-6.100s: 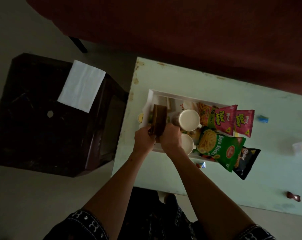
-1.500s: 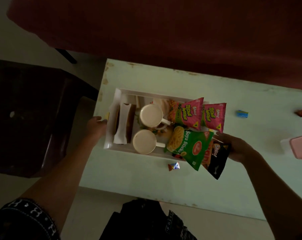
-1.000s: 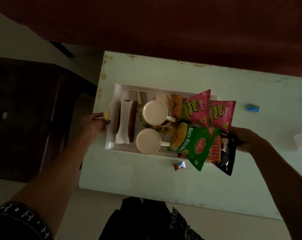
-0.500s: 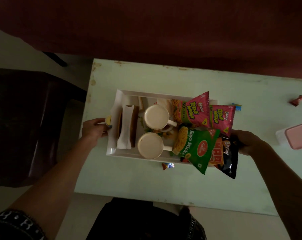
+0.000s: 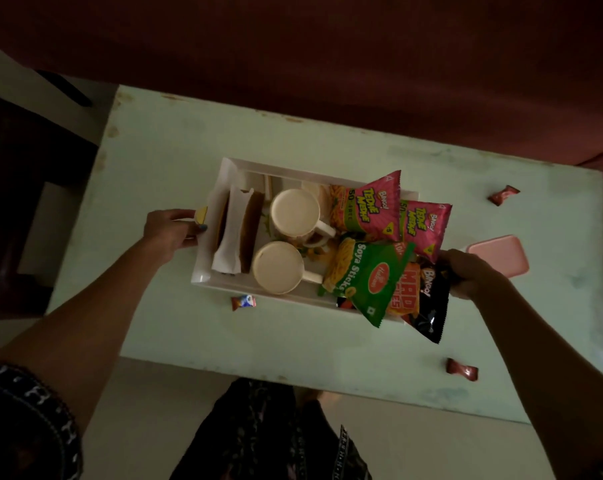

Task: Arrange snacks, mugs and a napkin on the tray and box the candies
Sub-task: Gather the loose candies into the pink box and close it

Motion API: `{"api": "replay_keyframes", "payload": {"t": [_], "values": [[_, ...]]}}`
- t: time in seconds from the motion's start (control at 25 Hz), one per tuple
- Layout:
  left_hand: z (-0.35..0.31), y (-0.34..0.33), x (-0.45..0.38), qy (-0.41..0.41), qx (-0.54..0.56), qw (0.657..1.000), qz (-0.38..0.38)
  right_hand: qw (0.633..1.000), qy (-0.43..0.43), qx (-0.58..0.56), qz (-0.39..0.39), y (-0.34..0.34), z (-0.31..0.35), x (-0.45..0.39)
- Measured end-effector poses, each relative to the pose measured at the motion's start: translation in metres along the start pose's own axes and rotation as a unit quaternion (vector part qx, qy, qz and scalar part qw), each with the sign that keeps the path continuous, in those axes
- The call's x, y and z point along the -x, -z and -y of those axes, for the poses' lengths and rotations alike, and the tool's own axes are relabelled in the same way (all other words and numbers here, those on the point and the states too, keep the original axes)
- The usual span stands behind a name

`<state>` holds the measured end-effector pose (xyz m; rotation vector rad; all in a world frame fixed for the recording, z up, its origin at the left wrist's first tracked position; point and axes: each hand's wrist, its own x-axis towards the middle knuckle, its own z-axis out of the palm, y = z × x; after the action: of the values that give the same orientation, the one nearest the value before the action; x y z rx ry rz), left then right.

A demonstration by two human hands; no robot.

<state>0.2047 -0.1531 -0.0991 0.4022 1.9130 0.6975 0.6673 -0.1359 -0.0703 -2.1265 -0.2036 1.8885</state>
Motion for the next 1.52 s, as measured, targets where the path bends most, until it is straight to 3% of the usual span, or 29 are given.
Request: {"api": "replay_keyframes", "payload": {"t": [0.88, 1.0, 1.2, 1.52], "values": [[0.009, -0.014, 0.003, 0.020, 0.025, 0.999, -0.009, 0.998, -0.031, -0.008, 0.056, 0.013, -0.005, -0.023], [0.008, -0.012, 0.012, 0.015, 0.036, 0.997, -0.069, 0.998, 0.002, -0.058, -0.002, 0.025, -0.008, -0.009], [0.029, -0.023, 0.082, 0.000, 0.196, 0.960, -0.200, 0.986, 0.111, -0.021, -0.121, 0.051, -0.020, 0.033], [0.084, -0.159, 0.234, 0.060, 0.179, 0.981, -0.046, 0.924, 0.221, 0.190, -0.249, 0.090, -0.039, 0.054]]}}
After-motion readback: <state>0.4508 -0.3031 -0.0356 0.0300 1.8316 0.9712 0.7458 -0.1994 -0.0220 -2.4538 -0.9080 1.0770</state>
